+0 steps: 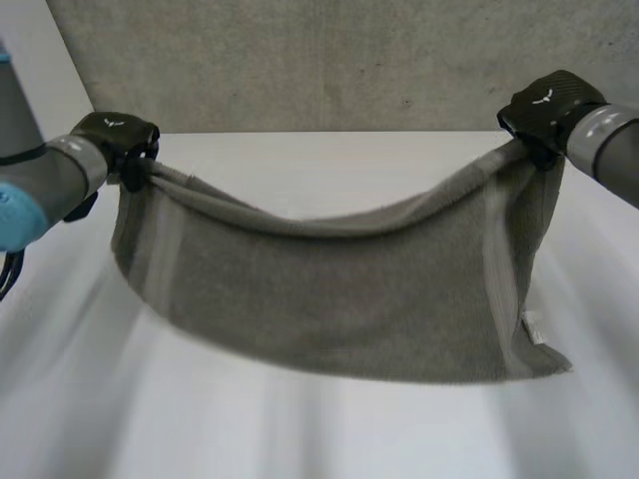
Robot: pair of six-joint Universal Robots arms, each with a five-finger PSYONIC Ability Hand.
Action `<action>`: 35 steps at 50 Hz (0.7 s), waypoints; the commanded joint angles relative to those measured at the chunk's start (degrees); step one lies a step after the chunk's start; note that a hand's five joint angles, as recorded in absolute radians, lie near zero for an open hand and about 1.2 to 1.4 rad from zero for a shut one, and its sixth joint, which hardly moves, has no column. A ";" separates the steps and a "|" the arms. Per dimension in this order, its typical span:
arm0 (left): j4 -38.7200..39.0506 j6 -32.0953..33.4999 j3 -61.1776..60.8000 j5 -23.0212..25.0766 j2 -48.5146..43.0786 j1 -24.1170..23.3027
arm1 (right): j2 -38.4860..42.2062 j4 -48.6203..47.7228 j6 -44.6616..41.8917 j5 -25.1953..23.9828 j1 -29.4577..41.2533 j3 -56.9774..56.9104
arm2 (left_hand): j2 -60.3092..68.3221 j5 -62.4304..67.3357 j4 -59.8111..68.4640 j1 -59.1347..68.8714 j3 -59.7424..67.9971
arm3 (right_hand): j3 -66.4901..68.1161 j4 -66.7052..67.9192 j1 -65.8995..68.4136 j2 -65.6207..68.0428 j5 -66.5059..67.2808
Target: Fold the towel.
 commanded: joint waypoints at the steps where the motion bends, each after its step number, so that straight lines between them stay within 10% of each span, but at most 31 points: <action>1: -2.72 -2.52 32.18 -2.56 -7.23 -1.79 | 2.99 -19.75 7.00 3.45 2.51 -8.41 | -5.86 -16.93 -7.47 -3.00 -8.77 | 2.98 3.39 3.05 5.58 4.43; 10: 2.38 -24.85 45.26 -4.49 -5.39 -1.71 | -11.87 -36.53 18.37 3.73 1.99 4.24 | -5.86 -16.93 -7.47 -3.00 -8.77 | 2.98 3.39 3.05 5.58 4.43; 25: -1.40 -24.69 18.01 -3.79 -8.73 -1.09 | -8.70 -27.20 15.91 -2.79 2.61 18.58 | -5.86 -16.93 -7.47 -3.00 -8.77 | 2.98 3.39 3.05 5.58 4.43; 35: 15.83 -13.17 -9.77 -1.60 -7.76 -1.09 | -0.09 -26.68 12.84 -2.87 2.70 25.08 | -5.86 -16.93 -7.47 -3.00 -8.77 | 2.98 3.39 3.05 5.58 4.43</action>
